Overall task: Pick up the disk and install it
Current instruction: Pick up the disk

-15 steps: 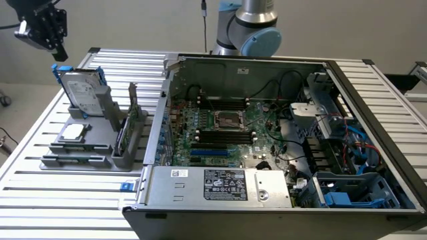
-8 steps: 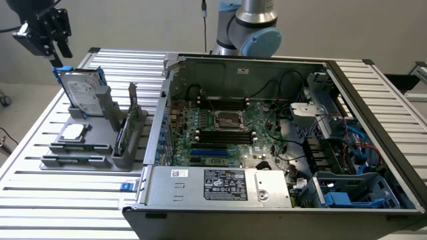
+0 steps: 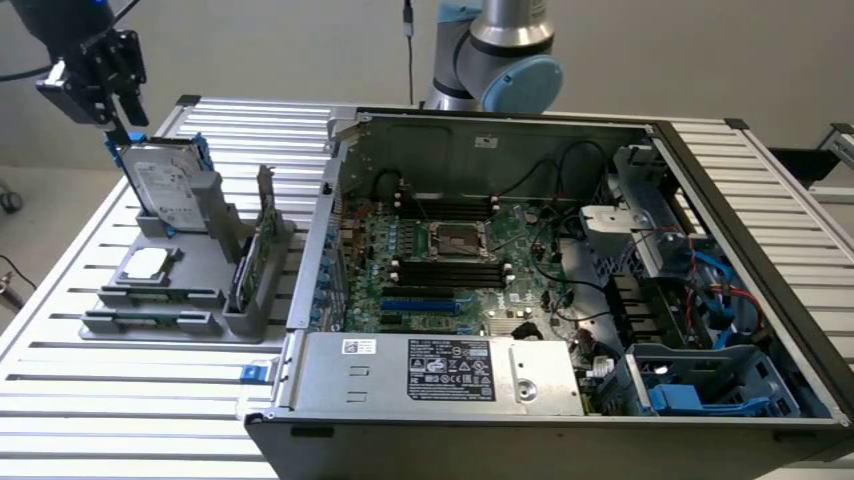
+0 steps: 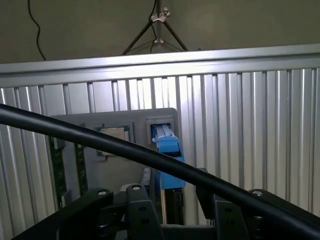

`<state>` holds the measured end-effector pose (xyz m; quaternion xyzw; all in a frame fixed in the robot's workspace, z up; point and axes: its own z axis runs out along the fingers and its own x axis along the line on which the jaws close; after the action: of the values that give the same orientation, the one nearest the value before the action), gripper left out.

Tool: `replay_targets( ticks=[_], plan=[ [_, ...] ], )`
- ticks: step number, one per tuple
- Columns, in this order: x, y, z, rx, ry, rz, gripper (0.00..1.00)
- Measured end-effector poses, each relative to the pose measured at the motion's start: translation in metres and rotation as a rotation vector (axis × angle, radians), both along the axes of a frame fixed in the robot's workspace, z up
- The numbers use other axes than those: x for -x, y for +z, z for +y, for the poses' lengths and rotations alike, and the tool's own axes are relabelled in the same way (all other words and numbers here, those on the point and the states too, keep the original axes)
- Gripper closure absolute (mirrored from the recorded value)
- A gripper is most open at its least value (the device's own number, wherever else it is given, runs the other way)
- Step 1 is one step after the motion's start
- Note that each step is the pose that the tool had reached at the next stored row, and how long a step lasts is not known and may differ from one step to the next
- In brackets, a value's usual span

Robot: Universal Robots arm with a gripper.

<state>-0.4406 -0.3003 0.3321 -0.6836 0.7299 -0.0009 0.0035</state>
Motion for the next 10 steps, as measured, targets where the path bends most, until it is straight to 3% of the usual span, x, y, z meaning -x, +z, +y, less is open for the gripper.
replay_targets(
  ticks=[2,3,10],
  plan=[
    [0.000,-0.0037,0.0000,0.0000,0.010,0.0000,0.50],
    [0.001,-0.0055,-0.0001,0.0000,0.016,0.0000,0.44],
    [0.003,-0.0163,-0.0006,-0.0011,0.068,0.0012,0.44]
  ],
)
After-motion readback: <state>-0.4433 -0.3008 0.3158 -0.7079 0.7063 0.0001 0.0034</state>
